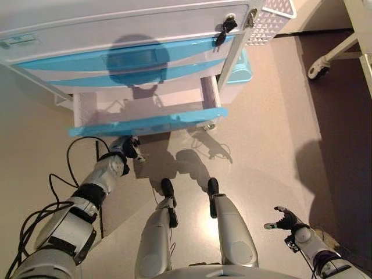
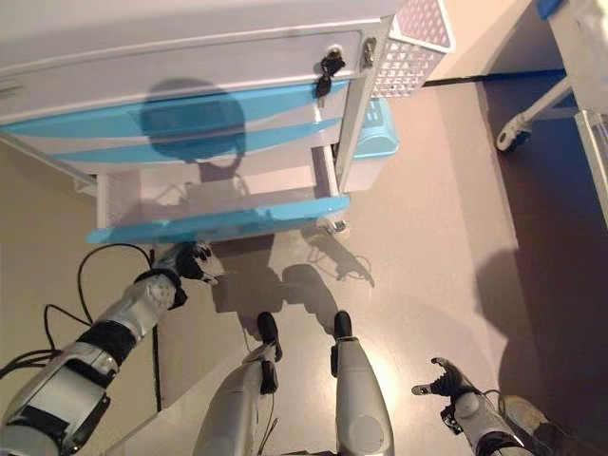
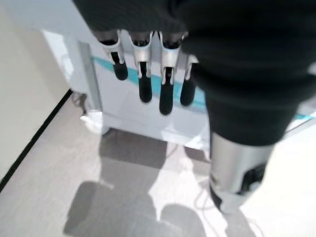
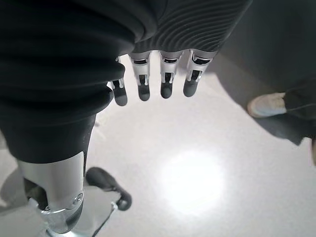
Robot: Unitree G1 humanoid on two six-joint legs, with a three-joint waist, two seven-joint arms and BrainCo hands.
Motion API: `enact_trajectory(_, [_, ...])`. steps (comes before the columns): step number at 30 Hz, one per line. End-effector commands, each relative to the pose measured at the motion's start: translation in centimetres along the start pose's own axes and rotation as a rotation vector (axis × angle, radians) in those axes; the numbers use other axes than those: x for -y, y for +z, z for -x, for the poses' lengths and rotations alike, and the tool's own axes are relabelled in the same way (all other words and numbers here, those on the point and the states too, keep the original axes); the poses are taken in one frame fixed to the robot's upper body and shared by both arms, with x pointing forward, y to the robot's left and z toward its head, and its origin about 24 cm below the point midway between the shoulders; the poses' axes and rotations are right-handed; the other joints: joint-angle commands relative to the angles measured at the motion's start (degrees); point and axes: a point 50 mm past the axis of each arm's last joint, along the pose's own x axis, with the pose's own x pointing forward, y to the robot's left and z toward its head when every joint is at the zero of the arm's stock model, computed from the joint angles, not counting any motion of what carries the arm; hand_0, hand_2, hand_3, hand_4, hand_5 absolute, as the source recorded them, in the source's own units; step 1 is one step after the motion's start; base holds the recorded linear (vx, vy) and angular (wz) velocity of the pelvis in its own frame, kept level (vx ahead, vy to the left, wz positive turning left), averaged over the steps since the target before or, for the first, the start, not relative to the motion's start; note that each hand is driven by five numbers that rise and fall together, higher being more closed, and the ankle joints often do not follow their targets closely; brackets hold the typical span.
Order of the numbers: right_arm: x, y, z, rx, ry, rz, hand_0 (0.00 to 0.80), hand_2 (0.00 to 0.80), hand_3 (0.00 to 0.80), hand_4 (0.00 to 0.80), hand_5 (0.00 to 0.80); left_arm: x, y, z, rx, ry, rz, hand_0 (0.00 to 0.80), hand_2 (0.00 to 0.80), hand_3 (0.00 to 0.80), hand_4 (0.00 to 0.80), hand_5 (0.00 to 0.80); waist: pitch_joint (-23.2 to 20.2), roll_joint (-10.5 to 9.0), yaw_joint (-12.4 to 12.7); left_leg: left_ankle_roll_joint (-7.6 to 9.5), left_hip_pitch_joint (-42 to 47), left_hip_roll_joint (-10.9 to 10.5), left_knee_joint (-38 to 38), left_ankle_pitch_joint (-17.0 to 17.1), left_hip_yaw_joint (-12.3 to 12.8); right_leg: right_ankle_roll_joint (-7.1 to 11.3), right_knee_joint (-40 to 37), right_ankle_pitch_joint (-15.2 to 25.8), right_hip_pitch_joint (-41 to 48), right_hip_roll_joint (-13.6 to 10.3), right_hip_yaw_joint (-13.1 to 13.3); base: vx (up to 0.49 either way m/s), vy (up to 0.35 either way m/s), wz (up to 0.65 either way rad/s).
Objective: Open the drawer and pick up the medicine
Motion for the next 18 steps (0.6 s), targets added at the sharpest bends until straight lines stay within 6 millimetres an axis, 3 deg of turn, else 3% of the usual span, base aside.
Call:
enact_trajectory(1, [-0.3,-1.8,0.6,-0.035,0.017,0.04,0.0,0.0,0.0,0.0,0.0,-4.1,0.0,-0.7,-0.004,0.15,-0.008,0.0,0.0,0.0,0.0,0.0,-2.79,-1.49,-0.66,2.01,-1.02,-1.69,8.11,-9.39,-1.03,2.46,-8.09,9.36,-0.51,-1.56,1.36,0.031,0.01,-0.13])
enact_trajectory(5, [-1.4,-2.0,0.8,-0.036,0.053,0.053,0.0,0.0,0.0,0.0,0.0,-7.8,-0.1,-1.0,-0.017,0.246,-0.014,0.0,0.0,0.0,0.0,0.0,-3.14,-1.84,-1.22,2.02,-1.6,-1.59,7.91,-9.45,-0.81,2.8,-9.06,9.92,-1.0,-1.37,1.65,0.035,0.003,-0.05])
enact_trajectory(10, [-2.0,-2.0,0.9,-0.032,0.072,0.057,0.0,0.0,0.0,0.0,0.0,-10.7,-0.2,-0.9,-0.022,0.321,-0.01,0.0,0.0,0.0,0.0,0.0,-3.56,-1.98,-1.57,2.05,-1.93,-1.52,7.99,-9.73,-0.39,3.09,-9.87,10.34,-1.23,-1.25,2.11,0.011,0.007,-0.01])
enact_trajectory(18, [-2.3,-1.5,0.8,-0.019,0.085,0.055,0.0,0.0,0.0,0.0,0.0,-13.6,-1.1,-0.7,-0.059,0.398,0.009,0.0,0.0,0.0,0.0,0.0,-4.4,-2.3,-2.22,2.02,-1.79,-1.38,7.69,-10.1,0.57,3.44,-10.49,10.94,-1.5,-1.07,3.05,0.016,0.013,-0.04])
